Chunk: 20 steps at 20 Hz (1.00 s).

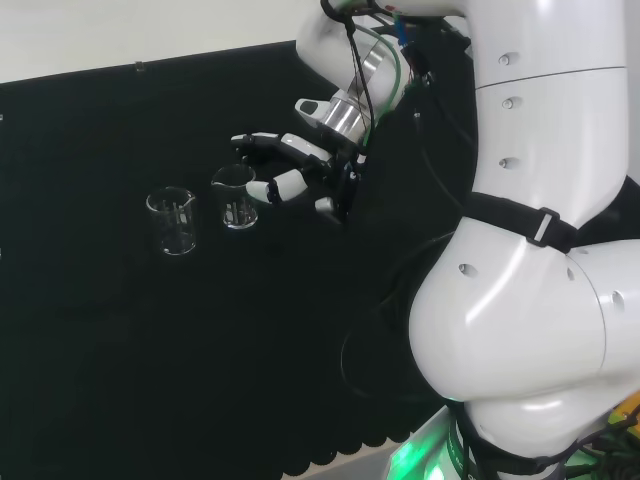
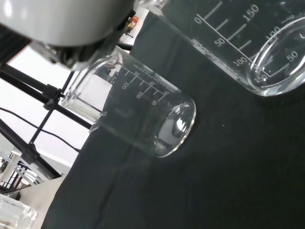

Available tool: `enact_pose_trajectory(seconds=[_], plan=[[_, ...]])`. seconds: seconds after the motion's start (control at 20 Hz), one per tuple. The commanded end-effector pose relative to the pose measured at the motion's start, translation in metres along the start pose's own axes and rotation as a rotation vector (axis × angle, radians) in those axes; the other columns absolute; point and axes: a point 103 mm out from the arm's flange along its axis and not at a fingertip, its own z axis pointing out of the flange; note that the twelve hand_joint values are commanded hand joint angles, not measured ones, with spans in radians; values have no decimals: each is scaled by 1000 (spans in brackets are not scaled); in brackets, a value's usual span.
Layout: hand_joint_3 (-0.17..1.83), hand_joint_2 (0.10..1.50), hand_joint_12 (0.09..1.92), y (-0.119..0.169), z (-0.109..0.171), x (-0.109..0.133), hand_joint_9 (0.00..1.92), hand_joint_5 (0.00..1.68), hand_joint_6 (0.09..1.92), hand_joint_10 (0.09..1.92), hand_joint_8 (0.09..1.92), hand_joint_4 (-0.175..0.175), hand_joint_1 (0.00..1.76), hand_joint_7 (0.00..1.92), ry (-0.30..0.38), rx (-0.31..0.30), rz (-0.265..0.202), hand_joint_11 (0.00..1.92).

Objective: Pick up the beaker on the right.

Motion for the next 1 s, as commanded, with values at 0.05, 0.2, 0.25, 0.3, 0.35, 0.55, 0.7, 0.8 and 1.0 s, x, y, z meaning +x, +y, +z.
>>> enact_pose_trajectory(seconds=[0.05,0.2,0.25,0.3,0.35,0.55,0.7,0.8,1.0], plan=[[1160,324,1207,3,4,-7,328,344,87,617,565,-23,915,255,17,-1,5,0],[1160,324,1212,6,7,-9,330,345,87,617,565,-23,915,256,18,2,1,0],[1160,325,1213,7,8,-10,331,345,87,616,565,-23,915,257,19,6,-1,0],[1160,325,1214,8,9,-10,331,345,87,616,565,-23,915,257,19,11,-3,0],[1160,325,1215,9,10,-11,332,345,87,616,565,-23,915,258,20,19,-6,0],[1160,326,1224,14,15,-15,337,346,87,615,566,-23,915,266,24,55,-12,0],[1160,327,1233,16,17,-17,345,348,87,615,568,-23,916,274,26,70,-18,0],[1160,327,1237,17,18,-17,348,350,87,614,569,-23,916,280,26,73,-19,0],[1158,328,1245,19,19,-17,356,355,87,614,572,-23,916,289,29,68,-25,0]])
